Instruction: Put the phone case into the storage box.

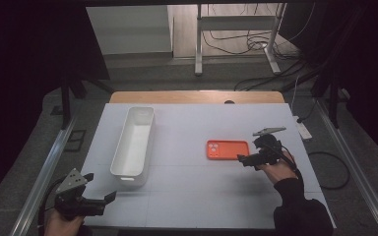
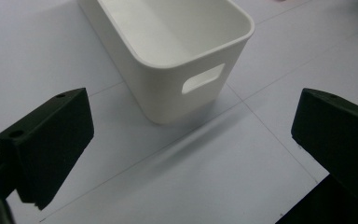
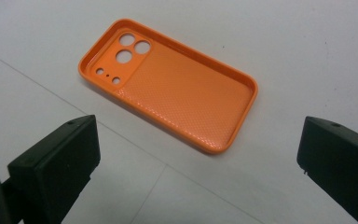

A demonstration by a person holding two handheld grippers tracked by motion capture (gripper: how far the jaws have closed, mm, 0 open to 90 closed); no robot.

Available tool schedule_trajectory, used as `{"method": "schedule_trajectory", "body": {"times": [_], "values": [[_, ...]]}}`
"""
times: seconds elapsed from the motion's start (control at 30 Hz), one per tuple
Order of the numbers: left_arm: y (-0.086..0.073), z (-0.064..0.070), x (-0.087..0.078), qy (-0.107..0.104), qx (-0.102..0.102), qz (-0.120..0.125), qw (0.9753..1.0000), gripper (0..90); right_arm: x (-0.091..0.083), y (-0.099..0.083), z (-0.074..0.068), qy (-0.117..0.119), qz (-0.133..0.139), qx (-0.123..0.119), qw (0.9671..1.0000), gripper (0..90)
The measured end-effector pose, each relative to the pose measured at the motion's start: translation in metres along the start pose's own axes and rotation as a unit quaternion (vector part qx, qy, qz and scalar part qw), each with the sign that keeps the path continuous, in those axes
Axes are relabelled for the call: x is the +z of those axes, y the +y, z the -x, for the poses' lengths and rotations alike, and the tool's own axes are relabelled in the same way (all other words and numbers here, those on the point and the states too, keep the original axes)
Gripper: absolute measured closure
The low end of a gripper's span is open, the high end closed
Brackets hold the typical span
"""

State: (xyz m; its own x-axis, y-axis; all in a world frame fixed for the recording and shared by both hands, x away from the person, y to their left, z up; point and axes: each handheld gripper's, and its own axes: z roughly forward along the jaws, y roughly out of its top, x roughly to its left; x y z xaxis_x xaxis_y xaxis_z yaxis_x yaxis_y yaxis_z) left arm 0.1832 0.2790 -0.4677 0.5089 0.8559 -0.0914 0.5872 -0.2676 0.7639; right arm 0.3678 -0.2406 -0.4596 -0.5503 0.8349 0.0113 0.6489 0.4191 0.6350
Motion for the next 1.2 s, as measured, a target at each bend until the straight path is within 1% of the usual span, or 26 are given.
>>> {"method": "schedule_trajectory", "body": {"times": [0.43, 0.57, 0.7, 0.8, 0.93, 1.03, 1.1, 1.13, 1.17, 1.2], "values": [[0.000, 0.000, 0.000, 0.000, 0.002, 0.000, 1.0000, 0.0, 0.016, 0.017, -0.001, -0.015, -0.014, 0.000, 0.9998, 0.0], [0.000, 0.000, 0.000, 0.000, 0.003, 0.000, 1.0000, 0.0, 0.020, 0.020, -0.001, -0.015, -0.014, 0.001, 0.9998, 0.0], [0.000, 0.000, 0.000, -0.001, 0.003, 0.000, 1.0000, 0.0, 0.024, 0.024, 0.001, -0.012, -0.014, 0.009, 0.9998, 0.0], [0.000, 0.000, 0.000, -0.001, 0.004, 0.000, 1.0000, 0.0, 0.028, 0.026, 0.002, -0.012, -0.019, 0.012, 0.9997, 0.0], [0.000, 0.001, 0.000, 0.000, 0.005, -0.001, 1.0000, 0.0, 0.029, 0.029, 0.002, -0.016, -0.023, 0.008, 0.9996, 0.0], [0.000, 0.001, 0.000, 0.000, 0.005, -0.001, 1.0000, 0.0, 0.029, 0.033, 0.001, -0.014, -0.025, 0.001, 0.9996, 14.1], [0.000, 0.001, 0.000, 0.000, 0.006, -0.001, 1.0000, 0.0, 0.029, 0.034, 0.000, -0.013, -0.027, -0.004, 0.9995, 28.3], [0.000, 0.001, 0.000, 0.000, 0.006, 0.000, 1.0000, 0.0, 0.029, 0.035, 0.000, -0.008, -0.029, -0.004, 0.9995, 33.7], [0.000, 0.001, 0.000, 0.000, 0.006, 0.000, 1.0000, 0.0, 0.029, 0.035, 0.000, -0.008, -0.029, -0.004, 0.9995, 33.7], [0.000, 0.001, 0.000, 0.000, 0.006, -0.001, 1.0000, 0.0, 0.028, 0.036, 0.000, -0.006, -0.029, -0.005, 0.9995, 41.4]]}}
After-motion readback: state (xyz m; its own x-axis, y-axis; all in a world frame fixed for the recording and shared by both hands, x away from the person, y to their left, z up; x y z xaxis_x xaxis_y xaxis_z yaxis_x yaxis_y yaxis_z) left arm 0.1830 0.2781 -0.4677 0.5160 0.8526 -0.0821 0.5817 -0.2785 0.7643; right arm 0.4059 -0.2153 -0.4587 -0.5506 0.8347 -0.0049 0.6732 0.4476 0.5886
